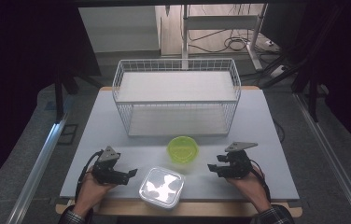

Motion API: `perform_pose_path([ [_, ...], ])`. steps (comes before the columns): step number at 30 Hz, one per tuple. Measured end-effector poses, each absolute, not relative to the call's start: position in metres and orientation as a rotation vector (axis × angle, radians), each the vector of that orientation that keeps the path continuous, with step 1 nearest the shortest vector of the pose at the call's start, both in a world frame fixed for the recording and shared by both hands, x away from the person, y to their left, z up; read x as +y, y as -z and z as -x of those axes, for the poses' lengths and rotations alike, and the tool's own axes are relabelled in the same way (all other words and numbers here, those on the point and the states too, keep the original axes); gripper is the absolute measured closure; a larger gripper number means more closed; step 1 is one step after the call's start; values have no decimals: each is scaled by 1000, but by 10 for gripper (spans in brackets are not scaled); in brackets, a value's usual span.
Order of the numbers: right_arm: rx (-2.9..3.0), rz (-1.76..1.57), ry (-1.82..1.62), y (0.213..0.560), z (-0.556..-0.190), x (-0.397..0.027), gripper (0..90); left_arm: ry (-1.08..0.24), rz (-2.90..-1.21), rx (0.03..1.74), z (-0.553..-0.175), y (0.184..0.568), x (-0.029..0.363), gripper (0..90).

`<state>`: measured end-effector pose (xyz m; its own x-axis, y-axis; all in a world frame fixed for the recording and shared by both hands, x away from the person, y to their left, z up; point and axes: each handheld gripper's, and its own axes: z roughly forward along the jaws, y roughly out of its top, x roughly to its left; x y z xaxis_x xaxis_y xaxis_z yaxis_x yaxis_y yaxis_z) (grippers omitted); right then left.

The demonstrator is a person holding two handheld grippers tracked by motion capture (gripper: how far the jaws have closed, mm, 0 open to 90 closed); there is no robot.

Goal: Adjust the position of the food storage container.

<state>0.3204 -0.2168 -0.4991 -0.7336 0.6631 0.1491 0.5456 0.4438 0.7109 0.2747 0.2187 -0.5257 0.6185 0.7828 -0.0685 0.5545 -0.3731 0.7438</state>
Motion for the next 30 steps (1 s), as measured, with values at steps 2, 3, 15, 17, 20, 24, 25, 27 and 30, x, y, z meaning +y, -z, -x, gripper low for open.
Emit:
perform_pose_path([
  [2, 2543, -1024, -1161, 492, -319, -215, 602, -385, -2092, 1042, -275, 526, 218, 62],
  [3, 2543, -1024, -1161, 492, -319, -215, 602, -388, -2098, 1039, -275, 526, 217, 62],
  [15, 2593, -940, -1194, 476, -329, -200, 893, -418, -2125, 1039, -276, 529, 216, 70],
  [17, 2587, -922, -1206, 472, -331, -194, 893, -419, -2120, 1041, -276, 530, 216, 69],
  [20, 2592, -878, -1219, 467, -336, -180, 892, -428, -2120, 1044, -276, 530, 215, 69],
  [24, 2605, -832, -1221, 465, -341, -162, 892, -431, -2127, 1036, -276, 530, 216, 68],
  [25, 2610, -822, -1223, 466, -343, -158, 892, -433, -2128, 1035, -276, 530, 216, 66],
  [27, 2617, -811, -1233, 466, -345, -150, 892, -436, -2128, 1034, -276, 530, 216, 64],
  [30, 2636, -778, -1237, 465, -348, -137, 892, -445, -2128, 1037, -276, 531, 215, 63],
])
